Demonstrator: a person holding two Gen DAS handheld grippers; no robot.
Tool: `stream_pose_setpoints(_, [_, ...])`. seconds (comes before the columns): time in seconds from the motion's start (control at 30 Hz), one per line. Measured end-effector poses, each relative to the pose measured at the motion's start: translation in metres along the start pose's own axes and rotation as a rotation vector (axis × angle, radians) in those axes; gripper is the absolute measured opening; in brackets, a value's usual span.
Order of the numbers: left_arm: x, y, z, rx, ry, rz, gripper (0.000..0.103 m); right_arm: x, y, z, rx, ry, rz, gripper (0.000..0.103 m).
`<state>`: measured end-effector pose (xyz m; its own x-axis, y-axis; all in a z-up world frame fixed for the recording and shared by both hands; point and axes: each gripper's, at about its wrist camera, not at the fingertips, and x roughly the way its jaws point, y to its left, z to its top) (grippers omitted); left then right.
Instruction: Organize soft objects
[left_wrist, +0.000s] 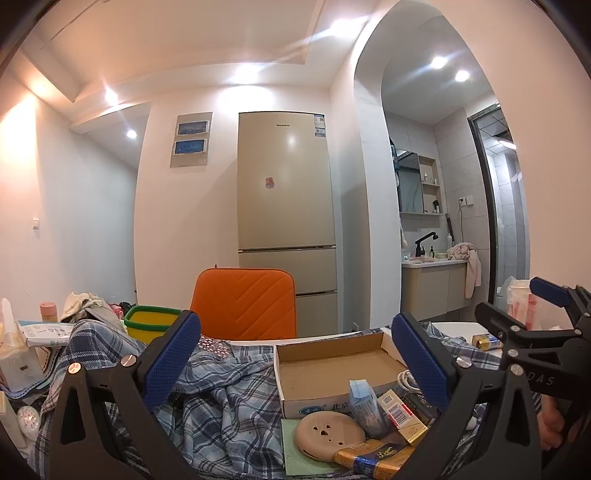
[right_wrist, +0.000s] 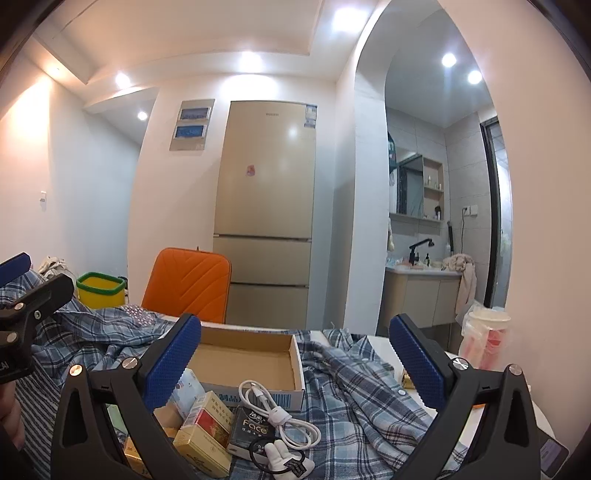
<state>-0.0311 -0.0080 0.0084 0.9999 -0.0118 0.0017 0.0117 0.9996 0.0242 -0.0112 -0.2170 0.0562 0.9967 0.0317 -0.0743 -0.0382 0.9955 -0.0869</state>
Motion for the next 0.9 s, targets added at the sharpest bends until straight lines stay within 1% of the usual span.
stream_pose_setpoints(0.1, [0.001,0.002,0.0,-0.01,0.004,0.007,0.103,0.006,-0.002,-0.001,0.01,0.031,-0.001,0.103])
stream_pose_setpoints(0.3, [0.005,0.003,-0.001,-0.016,0.03,0.007,0.103,0.003,0.001,-0.001,-0.013,-0.001,-0.002,0.103])
stream_pose_setpoints(0.4, [0.007,0.004,-0.001,-0.022,0.043,0.011,0.103,0.002,0.002,-0.002,-0.015,-0.003,-0.001,0.103])
stream_pose_setpoints(0.67, [0.006,0.002,0.0,-0.012,0.036,0.01,0.103,-0.001,0.003,-0.002,-0.018,-0.013,-0.004,0.103])
stream_pose_setpoints(0.9, [0.015,0.005,-0.002,-0.026,0.08,0.0,0.103,-0.003,0.01,-0.002,-0.044,-0.012,0.0,0.103])
